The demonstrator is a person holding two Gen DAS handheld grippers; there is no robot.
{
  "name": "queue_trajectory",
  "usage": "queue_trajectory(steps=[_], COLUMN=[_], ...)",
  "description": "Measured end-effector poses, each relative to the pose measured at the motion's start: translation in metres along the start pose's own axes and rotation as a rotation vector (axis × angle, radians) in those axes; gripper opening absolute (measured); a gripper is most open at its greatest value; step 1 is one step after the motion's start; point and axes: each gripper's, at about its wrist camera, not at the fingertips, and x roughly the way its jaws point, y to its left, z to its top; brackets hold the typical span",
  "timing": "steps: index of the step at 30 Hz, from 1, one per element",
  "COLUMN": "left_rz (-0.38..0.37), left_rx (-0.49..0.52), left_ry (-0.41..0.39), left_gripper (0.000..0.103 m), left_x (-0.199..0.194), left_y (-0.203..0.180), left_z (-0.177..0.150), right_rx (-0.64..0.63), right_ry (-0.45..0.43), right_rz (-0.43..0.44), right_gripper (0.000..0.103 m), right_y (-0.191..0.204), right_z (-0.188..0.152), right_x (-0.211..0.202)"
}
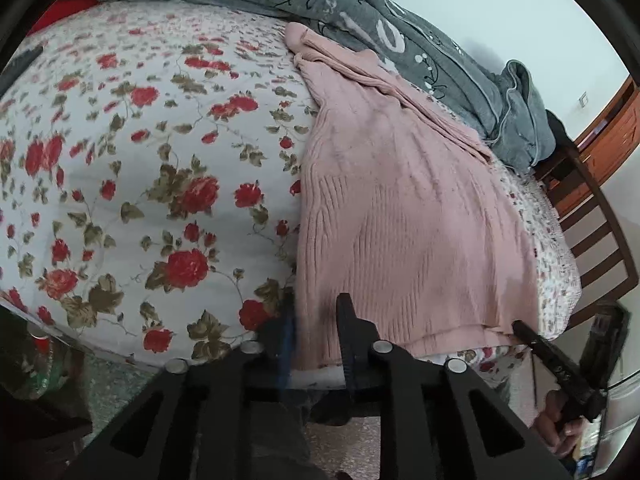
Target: Fold small clothes
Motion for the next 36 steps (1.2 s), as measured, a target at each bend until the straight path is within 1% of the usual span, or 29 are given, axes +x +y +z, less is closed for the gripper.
queue_trajectory(steps=[5, 10, 13, 19, 21, 22, 27, 31, 36], left_rz=[-0.045, -0.143, -0.182, -0.229, -0.230, -0.224, -0.199, -0.190, -0.181], left_rx=[-0.002, -0.044, -0.062, -0.087, -0.083, -0.078, -0.080, -0.113, -0.145], left_ry=[-0.036, -0.104, -0.129, -0.163, -0.175, -0.182, -0.213, -0.229, -0.225], left_gripper=[0.007, 0.007, 0.007, 0.007, 0.007, 0.007, 0.007, 0.007, 0.007], left_x=[-0.024, -0.060, -0.075, -0.090, -0.093, -0.094, -0.092, -0.080, -0.054], left_y=[-0.007, -0.011, -0.017, -0.031, -0.037, -0.041, -0.049, -0.047, -0.043], left_z=[0.010, 0.031, 0.048, 0.085, 0.098, 0.104, 0.142, 0.171, 0.210], right_rx=[0.006, 0.054, 0.097, 0.179, 0.208, 0.212, 0.222, 0.230, 0.235], right_ry=[-0.054, -0.125, -0.166, -0.204, -0.213, -0.218, -0.247, -0.251, -0.249], right_rz=[0.056, 0.140, 0.197, 0.285, 0.319, 0.327, 0.334, 0.326, 0.316], right_gripper=[0.005, 0.005, 0.005, 0.005, 0.005, 0.005, 0.005, 0.005, 0.005], right_y=[0.003, 0.001, -0.003, -0.010, -0.011, -0.012, -0.011, -0.015, -0.023], right_z=[0.010, 0.028, 0.046, 0.089, 0.107, 0.110, 0.152, 0.185, 0.226], right_x=[-0.024, -0.058, -0.078, -0.095, -0.099, -0.100, -0.103, -0.092, -0.068])
